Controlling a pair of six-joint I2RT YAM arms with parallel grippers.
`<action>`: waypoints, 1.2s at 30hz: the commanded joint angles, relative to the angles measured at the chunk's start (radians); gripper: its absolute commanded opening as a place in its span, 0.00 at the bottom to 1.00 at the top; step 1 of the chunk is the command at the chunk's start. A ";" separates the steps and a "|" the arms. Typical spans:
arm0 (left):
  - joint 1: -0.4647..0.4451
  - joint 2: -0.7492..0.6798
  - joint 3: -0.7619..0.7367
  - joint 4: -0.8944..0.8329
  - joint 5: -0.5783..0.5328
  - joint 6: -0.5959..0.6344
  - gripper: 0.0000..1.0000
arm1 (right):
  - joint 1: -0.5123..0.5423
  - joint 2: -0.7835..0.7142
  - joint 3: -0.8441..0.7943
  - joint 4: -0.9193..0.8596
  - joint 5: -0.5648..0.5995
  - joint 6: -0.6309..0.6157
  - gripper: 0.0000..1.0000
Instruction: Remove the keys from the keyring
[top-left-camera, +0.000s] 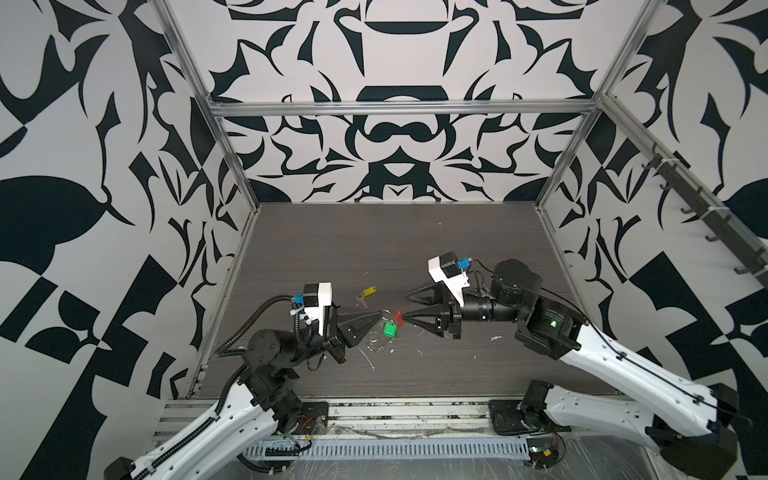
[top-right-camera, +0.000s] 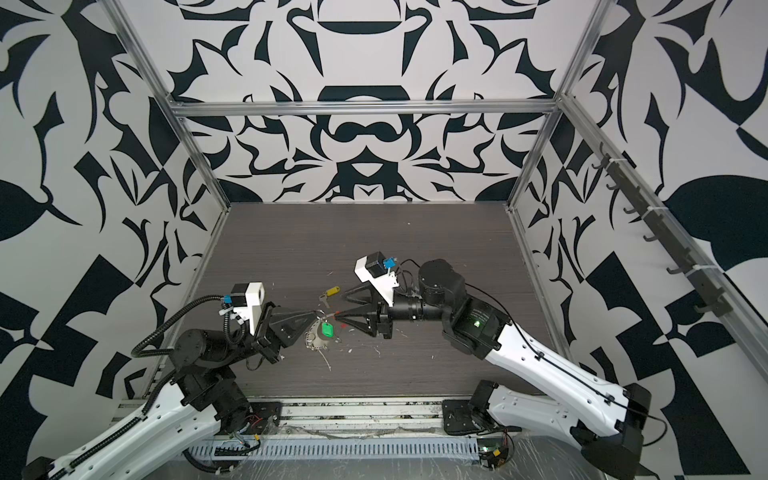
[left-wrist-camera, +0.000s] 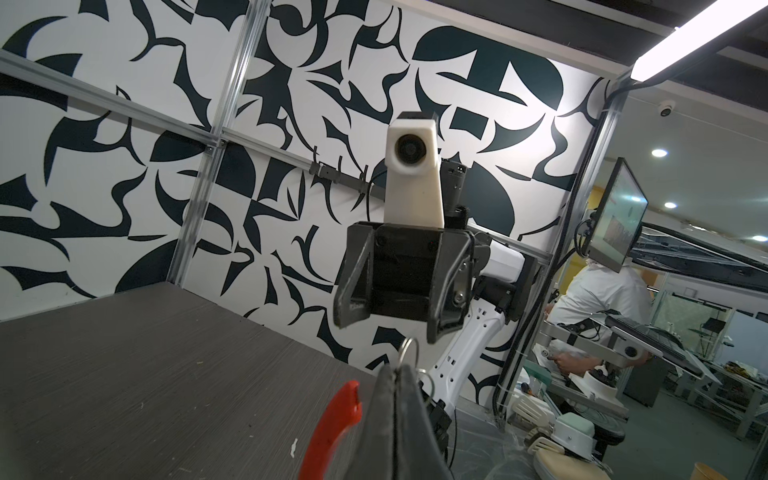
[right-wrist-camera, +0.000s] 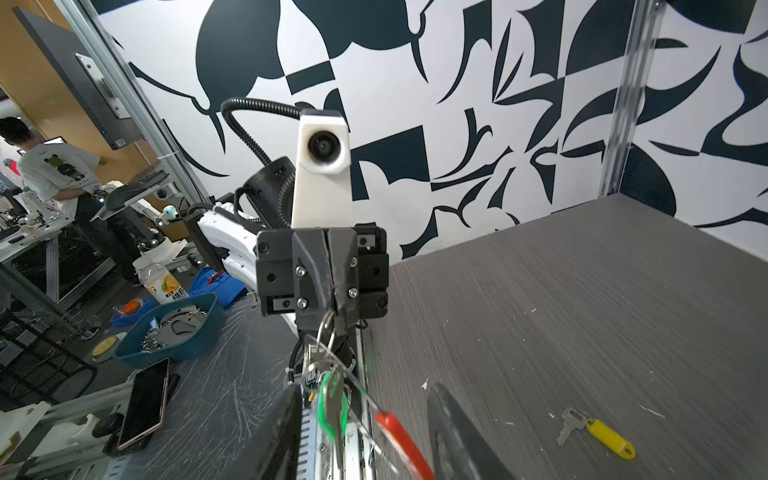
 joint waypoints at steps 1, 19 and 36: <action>-0.002 -0.003 0.043 0.001 -0.022 0.004 0.00 | 0.026 0.012 0.027 0.107 -0.003 0.028 0.53; -0.002 -0.030 0.044 -0.032 -0.042 0.014 0.00 | 0.145 0.084 0.110 -0.048 0.229 -0.080 0.41; -0.003 -0.033 0.045 -0.055 -0.054 0.019 0.00 | 0.144 0.071 0.107 -0.058 0.233 -0.083 0.16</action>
